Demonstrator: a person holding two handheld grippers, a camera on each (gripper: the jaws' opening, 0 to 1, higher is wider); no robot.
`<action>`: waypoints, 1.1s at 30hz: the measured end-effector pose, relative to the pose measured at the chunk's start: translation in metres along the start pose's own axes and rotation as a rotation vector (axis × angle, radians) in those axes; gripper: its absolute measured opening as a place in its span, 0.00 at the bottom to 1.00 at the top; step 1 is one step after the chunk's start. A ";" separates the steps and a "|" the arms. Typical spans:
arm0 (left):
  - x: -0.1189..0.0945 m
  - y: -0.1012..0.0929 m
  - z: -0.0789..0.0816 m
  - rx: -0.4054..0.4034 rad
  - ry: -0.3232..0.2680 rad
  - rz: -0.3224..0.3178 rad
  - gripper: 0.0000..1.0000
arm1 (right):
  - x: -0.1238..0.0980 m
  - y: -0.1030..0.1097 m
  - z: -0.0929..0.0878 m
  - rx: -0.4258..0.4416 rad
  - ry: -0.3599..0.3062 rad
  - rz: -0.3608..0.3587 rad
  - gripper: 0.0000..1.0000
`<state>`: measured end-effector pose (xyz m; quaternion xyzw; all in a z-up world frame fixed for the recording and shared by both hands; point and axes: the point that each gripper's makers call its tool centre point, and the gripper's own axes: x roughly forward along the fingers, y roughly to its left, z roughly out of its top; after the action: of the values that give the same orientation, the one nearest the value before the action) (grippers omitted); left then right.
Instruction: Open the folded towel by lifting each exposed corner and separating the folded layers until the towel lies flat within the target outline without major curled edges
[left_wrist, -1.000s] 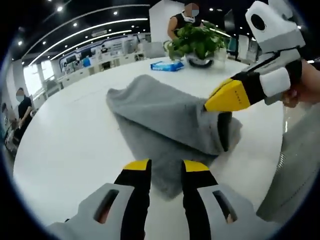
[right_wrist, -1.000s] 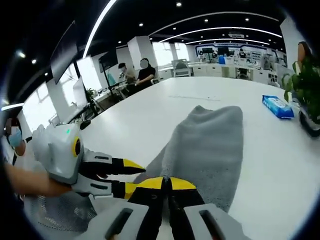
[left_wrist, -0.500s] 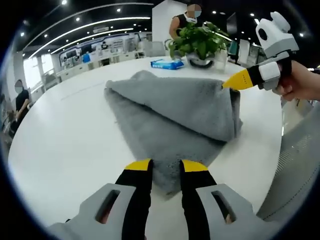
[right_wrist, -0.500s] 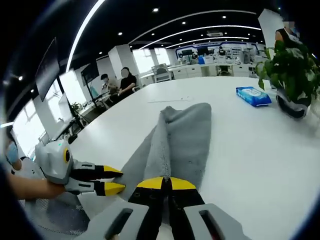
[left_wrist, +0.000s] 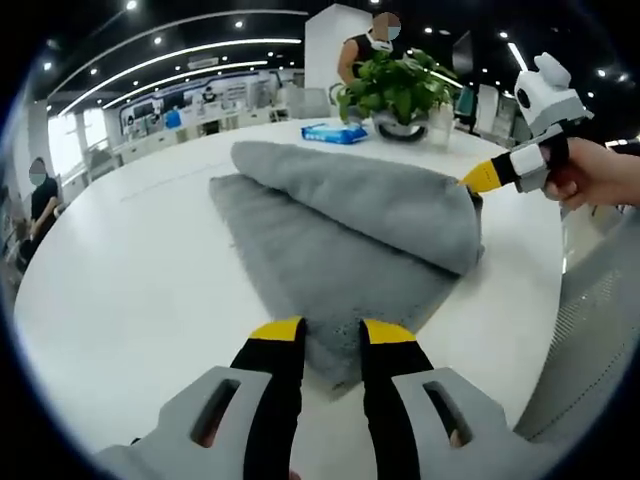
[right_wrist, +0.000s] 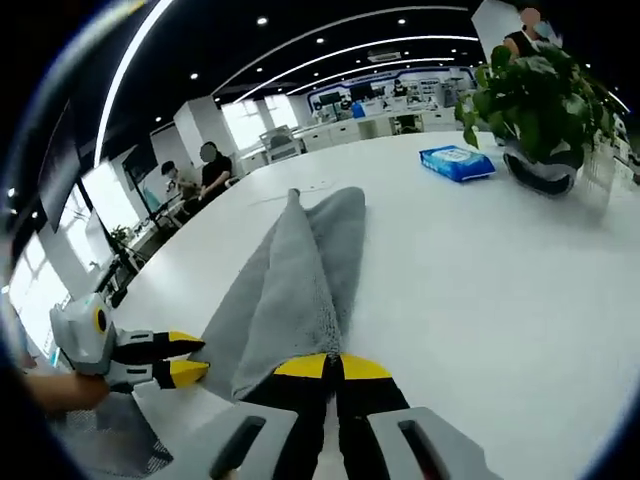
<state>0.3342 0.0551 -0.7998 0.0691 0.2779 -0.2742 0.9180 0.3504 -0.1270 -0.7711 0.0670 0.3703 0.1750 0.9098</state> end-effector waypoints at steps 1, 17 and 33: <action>0.000 0.000 0.000 0.001 0.000 -0.001 0.21 | -0.001 -0.004 -0.001 -0.020 0.005 -0.024 0.00; 0.000 0.000 0.000 -0.018 0.004 -0.002 0.21 | -0.019 -0.054 -0.024 -0.112 0.140 -0.171 0.00; 0.000 0.000 -0.001 -0.022 0.007 0.003 0.21 | -0.024 -0.074 -0.038 -0.063 0.199 -0.231 0.00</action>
<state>0.3338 0.0558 -0.8003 0.0605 0.2839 -0.2695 0.9182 0.3275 -0.2053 -0.8017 -0.0224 0.4581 0.0866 0.8844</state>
